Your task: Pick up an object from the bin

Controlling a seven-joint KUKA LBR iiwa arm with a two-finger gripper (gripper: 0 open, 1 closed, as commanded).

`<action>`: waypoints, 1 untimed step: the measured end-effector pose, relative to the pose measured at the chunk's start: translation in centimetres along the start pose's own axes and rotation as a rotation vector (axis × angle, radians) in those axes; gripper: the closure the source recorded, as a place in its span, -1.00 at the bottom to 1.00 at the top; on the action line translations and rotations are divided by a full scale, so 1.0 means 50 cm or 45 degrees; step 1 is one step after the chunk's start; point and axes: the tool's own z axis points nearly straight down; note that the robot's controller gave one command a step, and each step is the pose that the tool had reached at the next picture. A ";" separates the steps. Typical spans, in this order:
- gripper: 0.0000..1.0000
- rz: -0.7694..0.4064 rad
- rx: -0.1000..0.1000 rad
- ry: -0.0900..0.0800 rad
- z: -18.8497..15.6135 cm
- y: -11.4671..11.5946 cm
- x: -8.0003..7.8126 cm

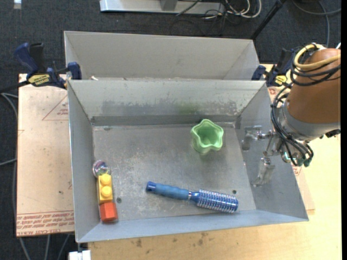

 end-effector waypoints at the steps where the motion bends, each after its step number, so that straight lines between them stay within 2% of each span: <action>1: -1.00 0.310 -0.003 -0.006 0.099 0.132 -0.056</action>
Offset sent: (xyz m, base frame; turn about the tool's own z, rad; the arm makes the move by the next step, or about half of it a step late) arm 0.0275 0.0632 -0.0480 0.2485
